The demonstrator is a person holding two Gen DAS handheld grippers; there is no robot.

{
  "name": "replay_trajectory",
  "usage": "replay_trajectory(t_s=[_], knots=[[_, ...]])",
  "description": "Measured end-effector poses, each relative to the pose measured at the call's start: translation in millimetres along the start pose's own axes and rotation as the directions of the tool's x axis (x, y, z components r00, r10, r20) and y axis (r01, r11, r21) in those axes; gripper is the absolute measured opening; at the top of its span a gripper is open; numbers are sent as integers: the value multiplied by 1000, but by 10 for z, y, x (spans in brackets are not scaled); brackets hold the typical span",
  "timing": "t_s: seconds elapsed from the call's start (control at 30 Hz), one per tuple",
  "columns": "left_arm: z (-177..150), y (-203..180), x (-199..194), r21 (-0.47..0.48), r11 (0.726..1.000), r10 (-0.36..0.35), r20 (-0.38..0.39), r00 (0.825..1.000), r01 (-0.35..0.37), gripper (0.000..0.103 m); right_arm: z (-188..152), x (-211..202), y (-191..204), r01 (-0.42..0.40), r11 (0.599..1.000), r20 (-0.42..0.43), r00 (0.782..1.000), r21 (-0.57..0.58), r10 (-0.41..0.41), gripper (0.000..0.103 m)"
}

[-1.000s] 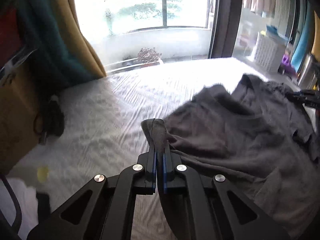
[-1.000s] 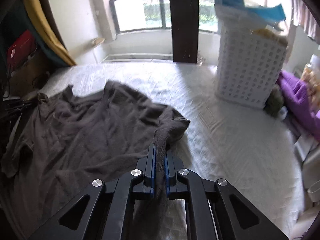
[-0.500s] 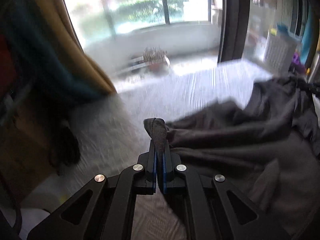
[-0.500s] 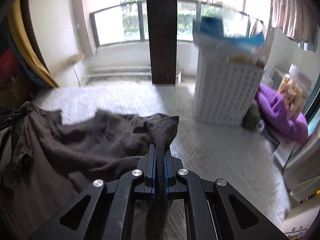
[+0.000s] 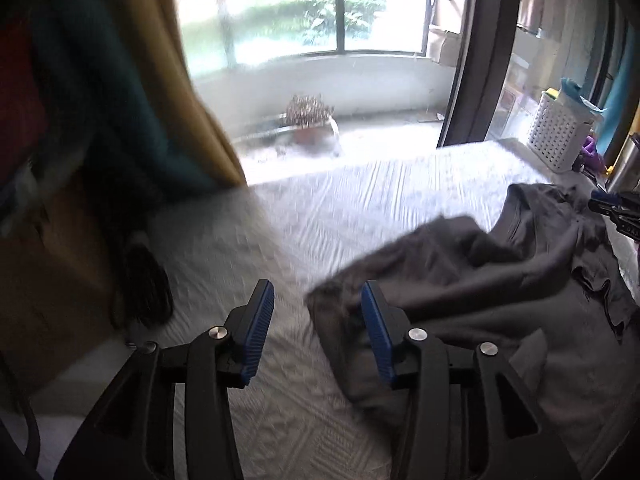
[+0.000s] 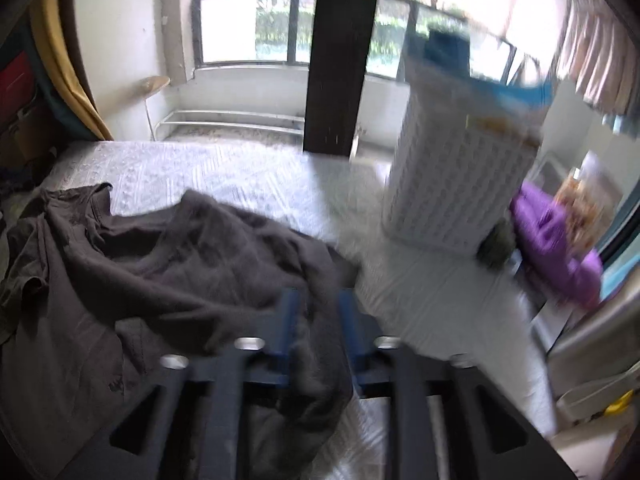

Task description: Fold small clothes

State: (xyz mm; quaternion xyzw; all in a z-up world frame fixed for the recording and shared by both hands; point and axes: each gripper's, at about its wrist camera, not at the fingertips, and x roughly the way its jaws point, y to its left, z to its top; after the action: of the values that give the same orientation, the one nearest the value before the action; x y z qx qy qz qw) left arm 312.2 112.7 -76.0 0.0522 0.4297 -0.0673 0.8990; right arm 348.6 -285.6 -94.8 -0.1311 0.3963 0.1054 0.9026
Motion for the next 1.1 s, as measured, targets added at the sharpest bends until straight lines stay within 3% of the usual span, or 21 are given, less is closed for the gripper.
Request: replay_trajectory(t_s=[0.03, 0.07, 0.17, 0.4, 0.57, 0.6, 0.63, 0.7, 0.77, 0.8, 0.9, 1.03, 1.1], knots=[[71, -45, -6, 23, 1000, -3, 11, 1000, 3, 46, 53, -56, 27, 10, 1000, 18, 1000, -14, -10, 82], [112, -67, 9, 39, 999, -10, 13, 1000, 9, 46, 98, -82, 34, 12, 1000, 35, 999, -20, -12, 89], [272, -225, 191, 118, 992, -42, -15, 999, 44, 46, 245, -126, 135, -14, 997, 66, 998, -73, 19, 89], [370, -554, 684, 223, 964, -118, -120, 986, 142, 46, 578, 416, 455, -157, 971, -17, 988, -180, 156, 89], [400, -710, 849, 282, 944, -130, -153, 980, 169, 46, 685, 795, 617, -194, 952, -79, 980, -235, 180, 75], [396, -722, 879, 293, 941, -128, -162, 978, 172, 46, 691, 842, 646, -203, 947, -92, 978, -248, 185, 68], [393, -745, 915, 303, 937, -126, -171, 977, 174, 46, 681, 893, 696, -220, 937, -112, 974, -270, 196, 53], [403, -770, 930, 316, 931, -134, -164, 977, 180, 46, 662, 891, 747, -256, 918, -111, 966, -302, 233, 34], [400, -781, 919, 329, 925, -144, -154, 978, 188, 32, 653, 871, 811, -262, 904, -114, 965, -338, 237, 11], [394, -797, 909, 333, 919, -166, -151, 974, 209, 9, 652, 868, 836, -235, 905, -121, 971, -353, 205, 6], [419, -853, 865, 378, 919, -88, -83, 993, 113, 5, 711, 834, 814, -185, 916, -72, 983, -356, 171, 6], [635, -732, 771, 299, 952, -63, 14, 998, 56, 5, 854, 804, 617, -123, 950, -9, 992, -286, 126, 5], [716, -684, 782, 269, 961, -64, 22, 998, 56, 5, 883, 810, 521, -104, 962, 6, 994, -253, 110, 5]])
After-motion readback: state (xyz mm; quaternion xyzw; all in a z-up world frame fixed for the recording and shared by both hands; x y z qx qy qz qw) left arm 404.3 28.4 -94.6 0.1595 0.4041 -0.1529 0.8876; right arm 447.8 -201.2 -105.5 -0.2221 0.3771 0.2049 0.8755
